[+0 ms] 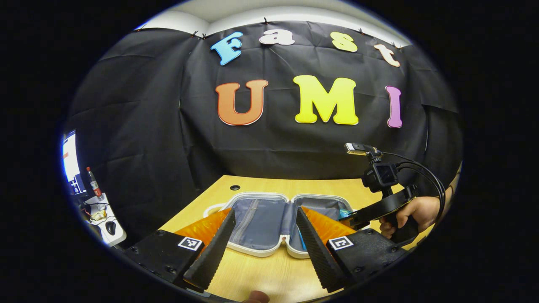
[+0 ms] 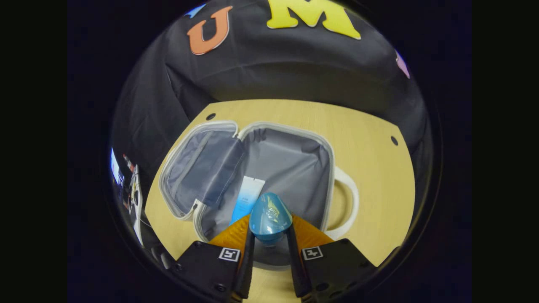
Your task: First open the suitcase, pack the skin care products into it, and then close the suitcase.
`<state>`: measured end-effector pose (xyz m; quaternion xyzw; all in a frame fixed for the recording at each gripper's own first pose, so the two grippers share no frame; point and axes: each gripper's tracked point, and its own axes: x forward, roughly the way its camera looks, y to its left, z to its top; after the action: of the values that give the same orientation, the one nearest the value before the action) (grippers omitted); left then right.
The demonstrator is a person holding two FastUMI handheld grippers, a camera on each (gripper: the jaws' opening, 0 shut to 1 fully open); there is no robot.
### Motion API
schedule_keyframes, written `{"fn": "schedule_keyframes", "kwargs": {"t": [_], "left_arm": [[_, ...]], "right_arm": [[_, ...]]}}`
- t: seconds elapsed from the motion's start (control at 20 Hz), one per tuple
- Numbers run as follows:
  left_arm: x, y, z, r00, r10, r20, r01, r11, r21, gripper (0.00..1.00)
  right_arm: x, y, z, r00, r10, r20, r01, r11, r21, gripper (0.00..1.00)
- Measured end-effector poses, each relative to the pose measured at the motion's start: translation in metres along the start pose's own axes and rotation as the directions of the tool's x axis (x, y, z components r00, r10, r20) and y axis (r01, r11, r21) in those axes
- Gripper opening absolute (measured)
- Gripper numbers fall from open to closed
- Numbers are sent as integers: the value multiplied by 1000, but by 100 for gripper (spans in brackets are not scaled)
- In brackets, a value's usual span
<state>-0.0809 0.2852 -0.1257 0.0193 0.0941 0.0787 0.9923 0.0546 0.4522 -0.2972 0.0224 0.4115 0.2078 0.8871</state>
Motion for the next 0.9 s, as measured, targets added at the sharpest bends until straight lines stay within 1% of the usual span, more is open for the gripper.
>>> {"fn": "schedule_keyframes", "kwargs": {"t": [0.05,0.1,0.15,0.2,0.4,0.65,0.9], "left_arm": [[-2,6,0,1000,13,-2,-13,1000,0,93],[-3,13,0,1000,29,-1,-29,1000,-4,93],[-2,19,-1,999,37,-2,-37,999,-13,93],[-1,25,-4,999,50,-5,-50,998,-23,93],[-1,49,-13,995,96,-28,-98,994,-49,93],[-3,76,-23,990,131,-56,-135,988,-77,93],[1,101,-33,982,163,-93,-171,982,-85,93]], "right_arm": [[4,1,6,1000,-7,13,7,1000,9,36],[6,2,8,1000,-12,7,12,1000,10,34],[11,2,13,1000,-19,4,19,1000,9,36],[16,3,17,1000,-25,-1,25,1000,17,36],[43,-2,30,998,-60,-35,63,993,97,36],[66,-7,27,993,-71,-90,85,983,163,36],[70,-9,21,992,-68,-102,85,981,173,38]]}}
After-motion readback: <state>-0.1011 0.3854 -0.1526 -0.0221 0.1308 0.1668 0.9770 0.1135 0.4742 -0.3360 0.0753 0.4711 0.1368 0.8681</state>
